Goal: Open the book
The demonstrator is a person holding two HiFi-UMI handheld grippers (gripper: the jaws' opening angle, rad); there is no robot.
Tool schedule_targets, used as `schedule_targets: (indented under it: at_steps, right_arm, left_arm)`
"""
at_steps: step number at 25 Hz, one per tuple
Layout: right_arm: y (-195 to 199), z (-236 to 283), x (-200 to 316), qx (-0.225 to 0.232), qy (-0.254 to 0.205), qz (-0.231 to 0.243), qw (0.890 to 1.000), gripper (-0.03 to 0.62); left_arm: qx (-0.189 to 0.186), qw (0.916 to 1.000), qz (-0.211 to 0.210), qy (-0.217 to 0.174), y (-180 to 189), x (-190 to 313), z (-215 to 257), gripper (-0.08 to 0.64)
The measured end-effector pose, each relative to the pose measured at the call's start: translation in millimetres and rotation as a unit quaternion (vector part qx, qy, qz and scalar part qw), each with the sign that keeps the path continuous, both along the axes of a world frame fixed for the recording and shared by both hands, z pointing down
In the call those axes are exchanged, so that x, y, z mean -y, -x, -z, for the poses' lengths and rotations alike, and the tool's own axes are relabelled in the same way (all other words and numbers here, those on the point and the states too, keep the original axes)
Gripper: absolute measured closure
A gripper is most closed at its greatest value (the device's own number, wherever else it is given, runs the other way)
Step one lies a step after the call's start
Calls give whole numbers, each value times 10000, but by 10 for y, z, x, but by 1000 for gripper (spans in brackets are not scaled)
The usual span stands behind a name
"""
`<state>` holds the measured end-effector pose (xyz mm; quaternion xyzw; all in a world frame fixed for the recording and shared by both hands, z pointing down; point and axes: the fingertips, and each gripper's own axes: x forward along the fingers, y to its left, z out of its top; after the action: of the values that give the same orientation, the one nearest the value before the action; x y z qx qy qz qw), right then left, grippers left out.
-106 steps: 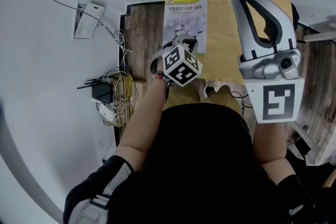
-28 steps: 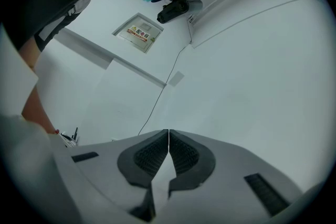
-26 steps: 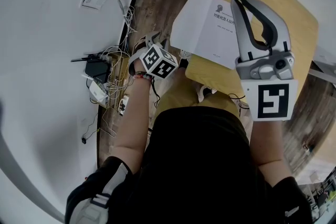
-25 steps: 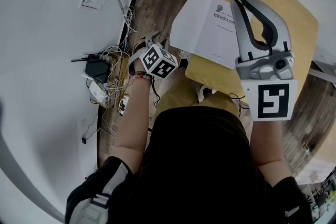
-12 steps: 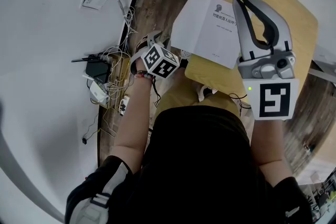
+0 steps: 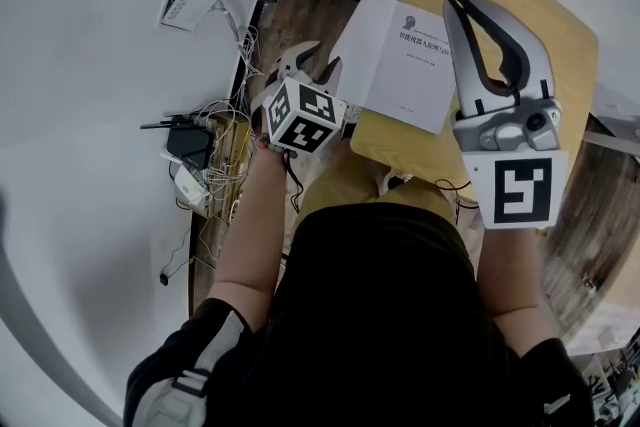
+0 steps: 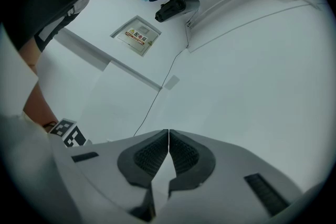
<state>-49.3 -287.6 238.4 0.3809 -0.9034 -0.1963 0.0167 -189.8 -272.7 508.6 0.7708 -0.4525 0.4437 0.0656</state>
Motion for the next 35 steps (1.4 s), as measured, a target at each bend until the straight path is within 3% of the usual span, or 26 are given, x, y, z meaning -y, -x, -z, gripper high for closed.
schedule_targets:
  at_steps: [6, 11, 14, 20, 25, 30, 32, 35]
  right_arm:
    - [-81, 23, -48, 41, -7, -60, 10000, 561]
    - [-108, 57, -103, 53, 0, -52, 10000, 561]
    - [-137, 95, -139, 63, -49, -58, 10000, 561]
    - [-212, 134, -222, 76, -98, -64, 9999, 561]
    - [-290, 127, -258, 48, -116, -51, 9999, 561]
    - [-374, 143, -276, 57, -159, -36, 9999, 561]
    - [-403, 161, -289, 59, -185, -28, 9998, 561]
    - [-456, 185, -311, 76, -201, -28, 9998, 561]
  left_arm:
    - [-441, 9951, -254, -850, -344, 153, 787, 402]
    - [-854, 9833, -447, -1546, -581, 179, 1426, 402]
    - [-1148, 9698, -656, -2052, -738, 148, 1804, 402]
    - [-1530, 9328, -1124, -3064, -1007, -3, 2400, 403]
    - [-1745, 9166, -1326, -3343, -1164, -108, 2562, 408]
    - [-1827, 9147, -1189, -3402, -1219, -111, 2573, 438]
    - [-1758, 9130, -1129, -3503, -1221, -119, 2595, 549]
    - [-1685, 9102, -1235, -3576, -1289, -154, 2628, 549]
